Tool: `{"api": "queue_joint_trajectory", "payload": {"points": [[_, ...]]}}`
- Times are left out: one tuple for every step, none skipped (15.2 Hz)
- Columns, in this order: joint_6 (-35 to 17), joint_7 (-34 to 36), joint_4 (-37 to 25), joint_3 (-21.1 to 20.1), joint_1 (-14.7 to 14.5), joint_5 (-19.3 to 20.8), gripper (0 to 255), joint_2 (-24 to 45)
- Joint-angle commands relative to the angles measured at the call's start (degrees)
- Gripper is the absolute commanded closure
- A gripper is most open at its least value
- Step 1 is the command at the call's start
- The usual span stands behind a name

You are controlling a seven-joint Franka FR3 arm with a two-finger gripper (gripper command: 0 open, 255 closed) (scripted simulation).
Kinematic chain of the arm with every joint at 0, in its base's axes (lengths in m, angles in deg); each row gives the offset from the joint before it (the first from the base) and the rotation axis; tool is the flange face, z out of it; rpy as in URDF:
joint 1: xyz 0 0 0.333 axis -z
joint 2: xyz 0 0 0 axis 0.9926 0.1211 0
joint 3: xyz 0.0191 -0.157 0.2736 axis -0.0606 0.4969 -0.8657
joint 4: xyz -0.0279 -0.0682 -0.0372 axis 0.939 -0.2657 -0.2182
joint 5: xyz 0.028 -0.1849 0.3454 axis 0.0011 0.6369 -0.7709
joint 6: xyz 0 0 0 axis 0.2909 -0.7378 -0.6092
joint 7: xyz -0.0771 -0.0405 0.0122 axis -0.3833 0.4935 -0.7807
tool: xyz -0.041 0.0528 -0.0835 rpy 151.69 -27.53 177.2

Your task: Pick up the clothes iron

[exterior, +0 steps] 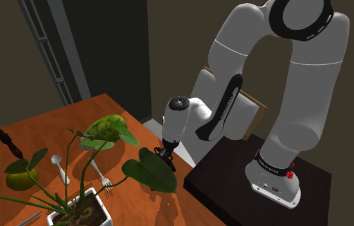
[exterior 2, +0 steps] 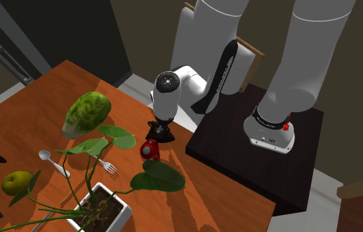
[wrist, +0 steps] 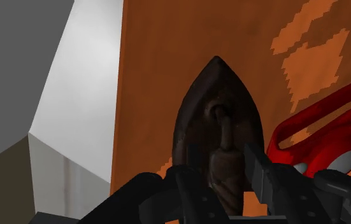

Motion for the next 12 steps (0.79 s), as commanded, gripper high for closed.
{"api": "queue_joint_trajectory", "payload": {"points": [[-0.1,0.2,-0.1,0.2,-0.1,0.3,255,0.1],[-0.1,0.2,0.0,0.1,-0.1,0.3,255,0.1],[0.0,0.2,-0.1,0.1,-0.1,0.3,255,0.1],[0.0,0.2,-0.1,0.2,-0.1,0.3,255,0.1],[-0.1,0.3,-0.1,0.2,-0.1,0.3,255,0.2],[-0.1,0.3,-0.1,0.2,-0.1,0.3,255,0.2],[-0.1,0.2,-0.1,0.2,-0.1,0.3,255,0.2],[0.0,0.3,0.0,0.1,-0.1,0.2,255,0.1],[0.4,-1.4,0.4,-1.0,0.7,-1.8,255,-0.9],[0.7,-3.1,0.9,-2.2,1.6,-3.8,255,-2.0],[1.1,-4.9,1.4,-3.4,2.4,-6.0,255,-3.1],[1.6,-6.7,1.8,-4.6,3.2,-8.2,255,-4.1]]}}
